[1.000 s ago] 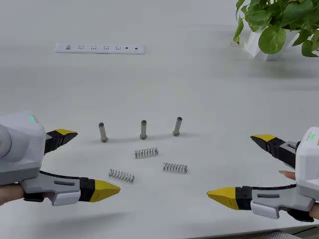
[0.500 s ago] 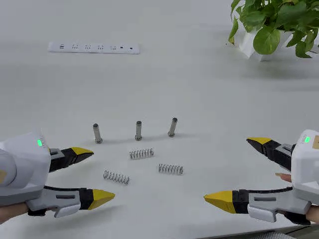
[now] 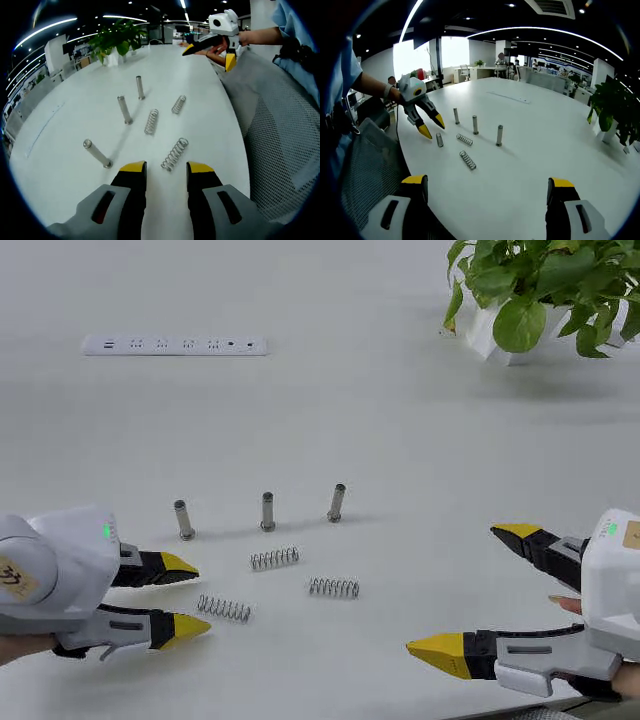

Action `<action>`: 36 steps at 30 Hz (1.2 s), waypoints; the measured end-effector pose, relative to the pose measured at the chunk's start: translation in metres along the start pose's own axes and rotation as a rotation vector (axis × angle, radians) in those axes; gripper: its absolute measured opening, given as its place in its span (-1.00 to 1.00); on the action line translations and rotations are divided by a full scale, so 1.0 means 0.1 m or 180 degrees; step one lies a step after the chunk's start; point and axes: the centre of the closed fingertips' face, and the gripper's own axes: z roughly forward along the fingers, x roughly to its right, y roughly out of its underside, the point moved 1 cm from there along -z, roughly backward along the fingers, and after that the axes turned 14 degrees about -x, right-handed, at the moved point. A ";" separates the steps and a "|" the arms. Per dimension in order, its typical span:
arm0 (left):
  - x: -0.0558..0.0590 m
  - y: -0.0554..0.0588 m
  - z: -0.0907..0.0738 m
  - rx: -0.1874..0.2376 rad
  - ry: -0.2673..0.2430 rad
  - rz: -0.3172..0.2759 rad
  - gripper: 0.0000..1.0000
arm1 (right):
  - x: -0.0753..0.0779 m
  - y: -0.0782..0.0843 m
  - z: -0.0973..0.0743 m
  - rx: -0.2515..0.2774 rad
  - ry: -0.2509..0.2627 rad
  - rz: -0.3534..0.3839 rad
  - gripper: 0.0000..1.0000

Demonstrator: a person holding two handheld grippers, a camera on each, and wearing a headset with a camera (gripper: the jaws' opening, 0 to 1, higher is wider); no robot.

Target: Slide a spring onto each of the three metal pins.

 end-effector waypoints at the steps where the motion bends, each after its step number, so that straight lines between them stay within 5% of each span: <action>1: 0.01 -0.01 0.01 -0.0020 0.0016 0.0064 -0.48 | 0.00 0.00 0.00 0.0000 0.0002 0.0005 0.99; 16: 0.06 0.02 0.13 -0.0395 0.0159 0.0725 -0.71 | -0.01 0.04 0.00 0.0024 0.0009 0.0077 0.99; 36: 0.05 0.00 0.18 -0.0741 0.0276 0.0989 -0.84 | -0.02 0.07 -0.02 0.0066 0.0025 0.0143 0.99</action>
